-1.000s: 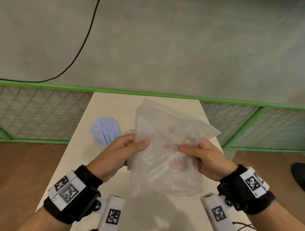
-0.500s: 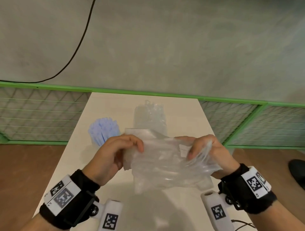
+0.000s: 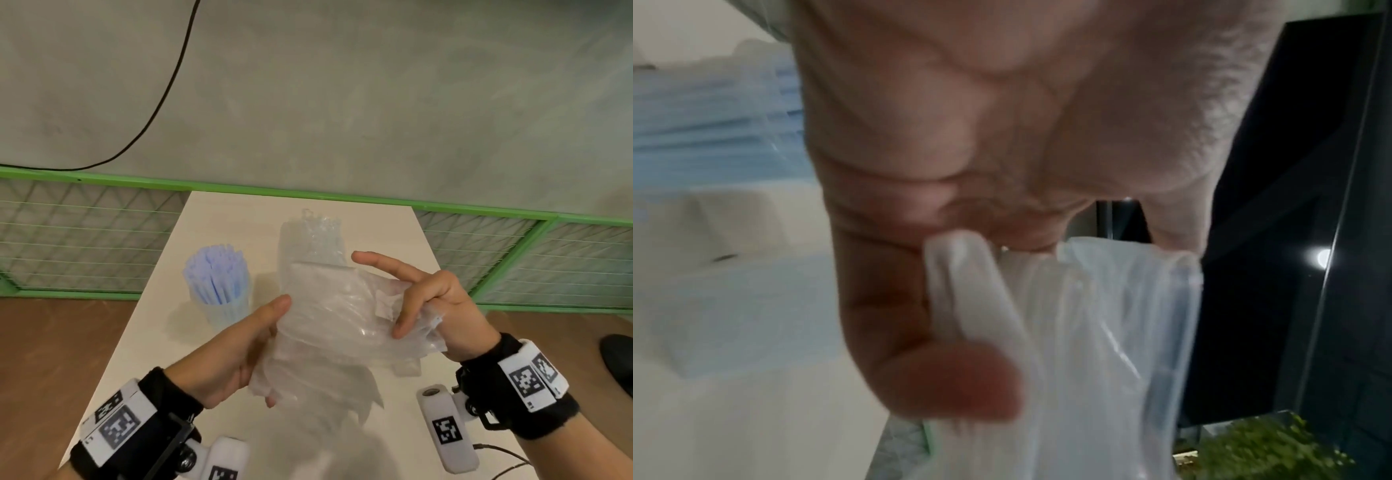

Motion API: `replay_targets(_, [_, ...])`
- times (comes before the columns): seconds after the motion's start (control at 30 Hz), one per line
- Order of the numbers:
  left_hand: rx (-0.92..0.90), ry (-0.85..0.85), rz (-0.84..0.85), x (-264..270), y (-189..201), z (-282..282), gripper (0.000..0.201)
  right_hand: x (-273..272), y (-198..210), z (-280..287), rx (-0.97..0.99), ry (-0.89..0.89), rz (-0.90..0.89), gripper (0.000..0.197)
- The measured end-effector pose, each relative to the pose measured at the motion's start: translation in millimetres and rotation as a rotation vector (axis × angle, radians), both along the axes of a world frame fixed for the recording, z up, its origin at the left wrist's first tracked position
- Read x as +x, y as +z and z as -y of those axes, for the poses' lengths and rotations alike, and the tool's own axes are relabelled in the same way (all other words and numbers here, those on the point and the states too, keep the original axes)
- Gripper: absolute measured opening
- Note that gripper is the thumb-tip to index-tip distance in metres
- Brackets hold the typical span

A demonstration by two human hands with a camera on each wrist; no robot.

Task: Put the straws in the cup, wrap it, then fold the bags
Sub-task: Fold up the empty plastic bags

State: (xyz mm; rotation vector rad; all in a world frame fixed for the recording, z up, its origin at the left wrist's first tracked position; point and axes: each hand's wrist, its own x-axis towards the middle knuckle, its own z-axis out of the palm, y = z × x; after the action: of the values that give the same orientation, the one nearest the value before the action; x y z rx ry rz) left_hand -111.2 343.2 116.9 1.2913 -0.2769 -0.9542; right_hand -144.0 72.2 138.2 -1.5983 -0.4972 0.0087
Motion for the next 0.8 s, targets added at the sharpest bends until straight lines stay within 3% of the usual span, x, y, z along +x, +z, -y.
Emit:
replay_targets(0.13, [0.073, 0.066, 0.140, 9.2, 5.1, 0.4, 0.047, -2.6, -2.6, 1.0, -0.068, 0.033, 0.027, 0.014])
replay_targets(0.17, [0.115, 0.076, 0.196, 11.4, 7.0, -1.0, 0.047, -2.4, -4.2, 4.2, -0.087, 0.045, 0.008, 0.019])
replay_targets(0.23, [0.221, 0.053, 0.322, 17.6, 9.8, -3.7, 0.043, -4.5, -8.3, 12.0, -0.174, 0.104, -0.054, 0.050])
replay_targets(0.27, [0.285, 0.029, 0.403, 20.9, 11.9, -4.8, 0.042, -5.7, -8.8, 15.8, -0.168, 0.156, -0.125, 0.052])
replay_targets(0.4, [0.517, -0.048, 0.866, 32.4, 19.9, -4.6, 0.042, 0.5, -1.2, 23.8, 0.056, 0.293, -0.508, 0.068])
replay_targets(0.47, [0.550, -0.113, 1.009, 33.6, 23.9, -1.7, 0.042, 3.1, -2.3, 15.3, 0.001, 0.219, -0.543, 0.057])
replay_targets(0.53, [0.549, -0.143, 1.076, 33.5, 25.6, 3.7, 0.041, 5.5, -5.3, 1.3, -0.258, 0.151, -0.465, 0.040])
replay_targets(0.63, [0.516, -0.064, 1.035, 35.8, 20.0, 6.5, 0.047, 7.8, -10.2, -11.7, -0.475, 0.069, -0.324, 0.025])
replay_targets(0.73, [0.436, 0.086, 0.798, 36.9, 10.4, -7.9, 0.043, 8.3, -9.3, -8.5, -0.309, -0.037, -0.337, 0.028])
replay_targets(0.8, [0.410, 0.090, 0.656, 33.1, -0.5, -17.3, 0.058, 6.7, -11.0, -7.7, -0.146, -0.021, -0.408, 0.032])
